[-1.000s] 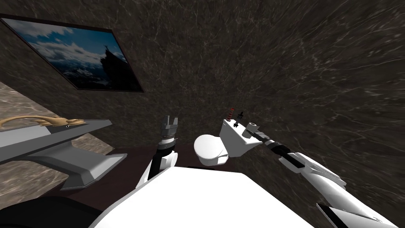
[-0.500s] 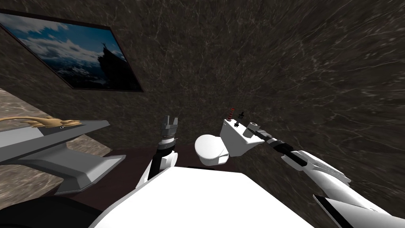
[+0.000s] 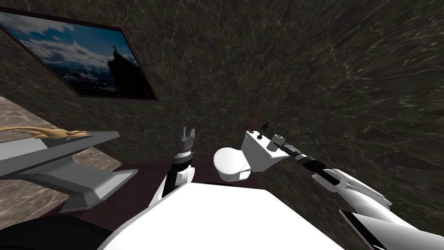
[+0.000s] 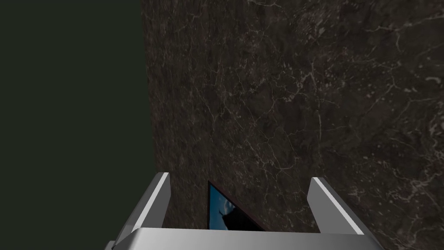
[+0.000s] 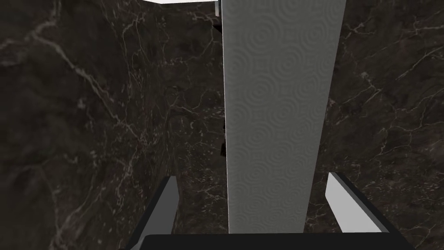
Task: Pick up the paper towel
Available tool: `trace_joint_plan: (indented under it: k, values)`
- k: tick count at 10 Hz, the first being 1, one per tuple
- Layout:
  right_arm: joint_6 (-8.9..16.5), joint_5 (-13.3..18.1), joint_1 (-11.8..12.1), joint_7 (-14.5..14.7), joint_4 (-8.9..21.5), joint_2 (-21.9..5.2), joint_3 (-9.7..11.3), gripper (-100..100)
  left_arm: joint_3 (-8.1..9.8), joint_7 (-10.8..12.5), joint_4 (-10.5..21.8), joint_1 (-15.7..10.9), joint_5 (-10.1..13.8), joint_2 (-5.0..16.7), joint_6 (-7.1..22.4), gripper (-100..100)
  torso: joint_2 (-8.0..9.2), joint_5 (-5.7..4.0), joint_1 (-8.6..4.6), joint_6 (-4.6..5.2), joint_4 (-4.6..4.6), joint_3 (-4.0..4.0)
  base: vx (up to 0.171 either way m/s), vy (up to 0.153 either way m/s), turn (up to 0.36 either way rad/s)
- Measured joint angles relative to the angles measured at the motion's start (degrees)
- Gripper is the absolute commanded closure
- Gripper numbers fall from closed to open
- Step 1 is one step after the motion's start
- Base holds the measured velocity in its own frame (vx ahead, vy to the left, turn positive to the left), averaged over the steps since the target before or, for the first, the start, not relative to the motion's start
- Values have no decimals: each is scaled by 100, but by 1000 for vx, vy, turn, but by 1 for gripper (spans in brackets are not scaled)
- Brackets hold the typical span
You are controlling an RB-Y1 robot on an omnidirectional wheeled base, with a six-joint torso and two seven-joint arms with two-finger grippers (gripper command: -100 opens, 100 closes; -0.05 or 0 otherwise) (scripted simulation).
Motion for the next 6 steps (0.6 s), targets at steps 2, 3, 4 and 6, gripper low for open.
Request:
trace_joint_plan:
  k: [2, 3, 4, 6]
  values:
    - [-10, 1, -2, -3, -6, 2, 4, 100, 0, 0, 0, 0, 0, 0, 0, 0, -2, 0, -2, 6, 0, -1, 0, 0, 0]
    - [-11, 1, -2, -4, -7, 3, 5, 100, 0, 0, 0, 0, 0, 0, 0, 0, -2, 1, -1, 6, 0, -1, 0, 0, 0]
    - [-12, 1, -2, -5, -7, 4, 5, 100, 0, 0, 0, 0, 0, 0, 0, 0, -2, 1, 0, 7, 0, -1, 0, 0, 0]
    - [-13, 1, -2, -5, -8, 4, 5, 100, 0, 0, 0, 0, 0, 0, 0, 0, -2, 1, 1, 7, 0, -1, -4, -39, 28]
